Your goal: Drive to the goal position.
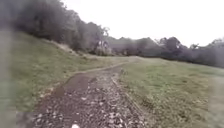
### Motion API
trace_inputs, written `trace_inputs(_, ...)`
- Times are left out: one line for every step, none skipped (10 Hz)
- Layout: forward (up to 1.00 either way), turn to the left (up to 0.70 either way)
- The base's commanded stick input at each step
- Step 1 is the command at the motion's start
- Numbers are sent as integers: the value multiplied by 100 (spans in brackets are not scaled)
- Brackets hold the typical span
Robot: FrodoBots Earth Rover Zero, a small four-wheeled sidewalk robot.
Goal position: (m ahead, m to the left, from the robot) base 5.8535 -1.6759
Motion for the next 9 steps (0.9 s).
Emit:
trace_inputs(100,0)
trace_inputs(100,0)
trace_inputs(100,0)
trace_inputs(100,0)
trace_inputs(100,0)
trace_inputs(100,0)
trace_inputs(100,0)
trace_inputs(100,0)
trace_inputs(100,-28)
